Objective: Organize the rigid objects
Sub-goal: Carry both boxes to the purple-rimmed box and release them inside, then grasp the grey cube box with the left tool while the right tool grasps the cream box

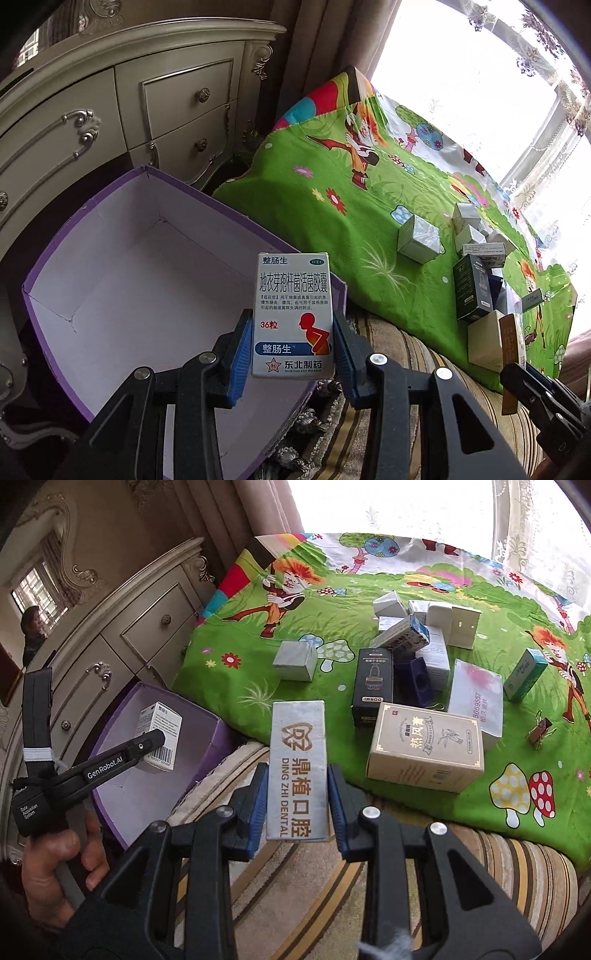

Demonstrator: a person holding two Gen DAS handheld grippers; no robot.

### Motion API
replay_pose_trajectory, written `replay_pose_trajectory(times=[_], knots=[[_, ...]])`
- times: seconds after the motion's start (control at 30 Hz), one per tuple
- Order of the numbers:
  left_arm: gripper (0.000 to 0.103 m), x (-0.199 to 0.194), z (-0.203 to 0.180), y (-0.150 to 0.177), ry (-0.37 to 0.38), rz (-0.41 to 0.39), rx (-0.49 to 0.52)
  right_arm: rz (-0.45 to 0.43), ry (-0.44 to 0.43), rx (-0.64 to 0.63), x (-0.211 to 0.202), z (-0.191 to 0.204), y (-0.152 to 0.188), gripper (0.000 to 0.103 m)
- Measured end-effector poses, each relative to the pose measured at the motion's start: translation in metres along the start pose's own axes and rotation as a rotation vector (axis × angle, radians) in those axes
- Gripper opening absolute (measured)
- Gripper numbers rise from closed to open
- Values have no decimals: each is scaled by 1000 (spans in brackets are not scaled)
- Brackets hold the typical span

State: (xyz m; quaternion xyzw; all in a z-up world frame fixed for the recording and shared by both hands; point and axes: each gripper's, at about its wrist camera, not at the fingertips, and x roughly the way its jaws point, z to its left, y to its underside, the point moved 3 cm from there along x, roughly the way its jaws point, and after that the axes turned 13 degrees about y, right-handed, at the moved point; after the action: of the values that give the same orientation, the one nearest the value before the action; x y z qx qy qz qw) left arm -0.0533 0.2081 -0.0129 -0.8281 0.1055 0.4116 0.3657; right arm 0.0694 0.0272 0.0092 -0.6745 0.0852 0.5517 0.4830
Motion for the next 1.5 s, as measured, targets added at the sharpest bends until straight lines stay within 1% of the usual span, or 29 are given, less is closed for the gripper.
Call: replay_pose_trajectory(times=[0.17, 0.33, 0.53, 0.6, 0.63, 0.67, 0.7, 0.8, 0.9, 0.93, 1.03, 1.13, 1.17, 1.2, 1.23, 1.27, 1.33, 1.43, 1.5], knots=[[41, -7, 27, -3, -38, -22, -47, 8, -72, -114, 10, 54, -11, 36], [41, -11, 53, -4, -69, -36, -98, 36, -151, -209, 23, 104, -12, 36], [42, -16, 76, -6, -107, -50, -146, 62, -216, -297, 36, 147, -5, 36], [45, -14, 80, -7, -119, -44, -155, 71, -220, -307, 40, 153, -3, 43], [48, -14, 82, -6, -127, -40, -157, 72, -215, -309, 41, 154, -2, 55], [52, -13, 84, -6, -137, -38, -158, 70, -212, -310, 42, 155, -1, 65], [55, -12, 84, -5, -144, -38, -159, 70, -210, -307, 43, 154, 0, 67], [58, -10, 83, -4, -162, -33, -153, 67, -201, -291, 42, 148, -1, 69], [65, -9, 75, -5, -191, -38, -118, 44, -152, -276, 37, 137, -3, 72], [66, -9, 71, -5, -204, -46, -102, 30, -135, -270, 34, 133, -3, 73], [67, -13, 56, -9, -269, -73, -30, -31, -75, -242, 23, 116, -7, 77], [73, -17, 35, -13, -272, -108, 50, -86, 6, -200, 12, 96, -11, 81], [76, -18, 28, -14, -272, -116, 68, -101, 34, -186, 9, 90, -12, 82], [79, -18, 21, -15, -285, -123, 92, -113, 57, -172, 5, 83, -12, 82], [79, -19, 13, -16, -295, -135, 122, -123, 78, -153, 2, 75, -14, 83], [79, -19, 5, -17, -291, -145, 151, -133, 94, -137, -1, 68, -14, 83], [79, -18, -10, -17, -247, -155, 193, -146, 147, -110, -5, 54, -14, 83], [79, -10, -26, -17, -188, -132, 215, -162, 185, -50, -11, 30, -13, 83], [79, -3, -35, -16, -130, -105, 222, -173, 214, -16, -15, 16, -11, 83]])
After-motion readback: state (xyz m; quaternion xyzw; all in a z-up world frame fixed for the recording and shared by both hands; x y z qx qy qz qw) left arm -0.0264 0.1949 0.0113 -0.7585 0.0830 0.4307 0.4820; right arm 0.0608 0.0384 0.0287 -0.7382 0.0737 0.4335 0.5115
